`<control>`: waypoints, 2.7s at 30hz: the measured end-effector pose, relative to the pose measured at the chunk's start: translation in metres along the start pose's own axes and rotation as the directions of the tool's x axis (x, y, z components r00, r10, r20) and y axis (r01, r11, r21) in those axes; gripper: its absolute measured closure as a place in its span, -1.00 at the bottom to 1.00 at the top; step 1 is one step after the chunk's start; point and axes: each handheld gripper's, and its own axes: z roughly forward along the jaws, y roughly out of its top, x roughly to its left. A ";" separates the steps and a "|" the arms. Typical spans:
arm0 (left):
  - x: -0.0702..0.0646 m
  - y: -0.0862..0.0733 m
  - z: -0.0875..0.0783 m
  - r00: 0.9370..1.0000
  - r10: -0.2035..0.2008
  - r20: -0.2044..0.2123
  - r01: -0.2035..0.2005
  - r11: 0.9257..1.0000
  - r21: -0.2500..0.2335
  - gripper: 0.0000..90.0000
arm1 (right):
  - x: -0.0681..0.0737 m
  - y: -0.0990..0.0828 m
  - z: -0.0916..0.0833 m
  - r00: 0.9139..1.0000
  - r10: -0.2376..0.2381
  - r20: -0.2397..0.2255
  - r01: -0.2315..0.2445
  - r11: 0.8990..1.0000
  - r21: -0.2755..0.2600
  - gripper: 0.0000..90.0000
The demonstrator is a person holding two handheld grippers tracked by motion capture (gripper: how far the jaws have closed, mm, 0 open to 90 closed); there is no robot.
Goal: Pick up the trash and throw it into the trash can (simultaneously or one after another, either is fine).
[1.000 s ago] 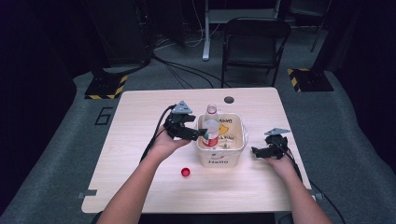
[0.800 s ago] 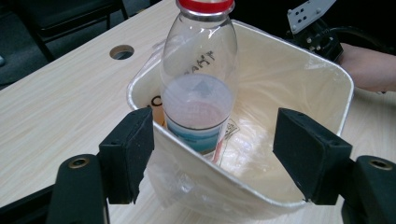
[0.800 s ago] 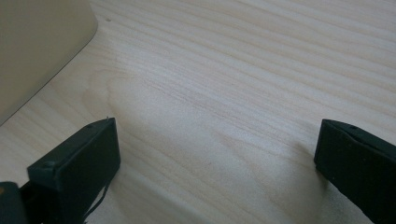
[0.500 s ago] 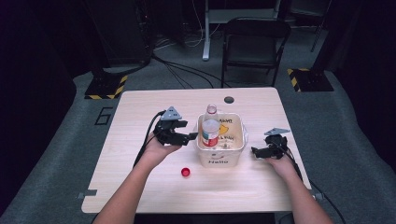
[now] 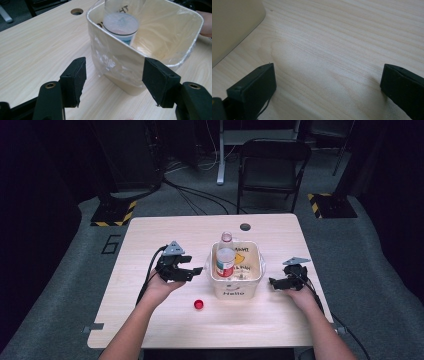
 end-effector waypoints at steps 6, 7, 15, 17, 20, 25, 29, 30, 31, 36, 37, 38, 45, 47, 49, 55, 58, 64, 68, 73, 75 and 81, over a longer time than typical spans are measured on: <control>0.002 -0.015 -0.001 1.000 -0.027 -0.001 0.027 1.000 -0.003 -0.19 | 0.001 0.000 0.000 1.000 0.010 0.002 -0.010 1.000 0.006 -1.00; 0.002 -0.017 -0.001 0.999 -0.032 -0.003 0.032 0.999 -0.001 -0.19 | 0.000 0.000 0.000 1.000 -0.001 0.002 0.001 1.000 0.000 -1.00; 0.003 -0.032 0.004 0.998 -0.056 -0.006 0.056 0.998 0.010 -0.17 | 0.001 0.000 0.000 1.000 0.006 0.002 -0.006 1.000 0.004 -1.00; 0.003 -0.036 0.005 0.999 -0.053 -0.005 0.053 0.998 0.022 -0.16 | 0.001 0.000 0.000 1.000 0.007 0.001 -0.007 1.000 0.004 -1.00; 0.002 -0.041 0.007 0.998 -0.056 -0.011 0.056 0.998 0.026 -0.14 | 0.001 0.000 0.000 1.000 0.008 0.002 -0.008 1.000 0.005 -1.00; 0.001 -0.049 0.008 0.998 -0.064 -0.017 0.064 0.998 0.027 -0.11 | 0.001 0.000 0.000 1.000 0.007 0.002 -0.007 1.000 0.005 -1.00; 0.002 -0.059 0.009 0.997 -0.077 -0.024 0.078 0.996 0.041 -0.11 | 0.000 0.000 0.000 1.000 0.000 0.002 0.000 1.000 0.000 -1.00; 0.002 -0.062 0.009 0.996 -0.082 -0.024 0.083 0.996 0.042 -0.11 | 0.001 0.000 0.000 1.000 0.007 0.001 -0.007 1.000 0.004 -1.00; 0.002 -0.064 0.010 0.996 -0.089 -0.027 0.090 0.995 0.041 -0.11 | 0.001 0.000 0.000 1.000 0.004 0.001 -0.004 1.000 0.004 -1.00; 0.001 -0.078 0.011 0.994 -0.107 -0.029 0.108 0.993 0.038 -0.11 | 0.000 0.000 0.000 1.000 0.000 0.002 0.000 1.000 0.000 -1.00; 0.001 -0.079 0.011 0.994 -0.108 -0.031 0.109 0.993 0.040 -0.11 | 0.000 0.000 0.000 1.000 -0.001 0.001 0.001 1.000 0.000 -1.00; 0.000 -0.081 0.011 0.993 -0.117 -0.029 0.118 0.992 0.037 -0.12 | 0.000 0.000 0.000 1.000 0.000 0.001 0.000 1.000 0.001 -1.00; -0.010 -0.093 0.024 0.996 -0.092 -0.015 0.093 0.993 0.077 -0.14 | 0.000 0.000 0.000 1.000 -0.002 0.000 0.002 1.000 0.000 -1.00; -0.012 -0.096 0.028 0.996 -0.092 -0.006 0.092 0.992 0.085 -0.11 | 0.000 0.000 0.000 1.000 -0.002 0.000 0.002 1.000 -0.001 -1.00; -0.014 -0.097 0.031 0.996 -0.086 -0.003 0.086 0.993 0.086 -0.11 | 0.000 0.000 0.000 1.000 -0.002 0.001 0.002 1.000 0.000 -1.00; -0.020 -0.103 0.040 0.996 -0.084 0.028 0.080 0.991 0.103 -0.11 | 0.000 0.000 0.000 1.000 0.001 -0.001 -0.001 1.000 0.004 -1.00; -0.020 -0.107 0.044 0.995 -0.090 0.035 0.086 0.990 0.109 -0.11 | 0.000 0.000 0.000 1.000 0.001 -0.001 -0.001 1.000 0.004 -1.00; -0.022 -0.113 0.050 0.996 -0.082 0.033 0.078 0.990 0.116 -0.10 | 0.000 0.000 0.000 1.000 0.002 0.000 -0.002 1.000 0.004 -1.00; -0.022 -0.116 0.053 0.995 -0.091 0.035 0.086 0.989 0.120 -0.10 | 0.000 0.000 0.000 1.000 0.001 0.000 -0.001 1.000 0.004 -1.00; -0.025 -0.118 0.057 0.995 -0.087 0.040 0.081 0.988 0.134 -0.10 | 0.000 0.000 0.000 1.000 0.001 -0.001 -0.001 1.000 0.004 -1.00; -0.026 -0.119 0.058 0.996 -0.080 0.045 0.073 0.989 0.131 -0.09 | 0.000 0.000 0.000 1.000 0.002 0.000 -0.002 1.000 0.004 -1.00; -0.027 -0.120 0.059 0.996 -0.080 0.040 0.075 0.990 0.122 -0.01 | 0.000 0.000 0.000 1.000 0.002 0.000 -0.002 1.000 0.004 -1.00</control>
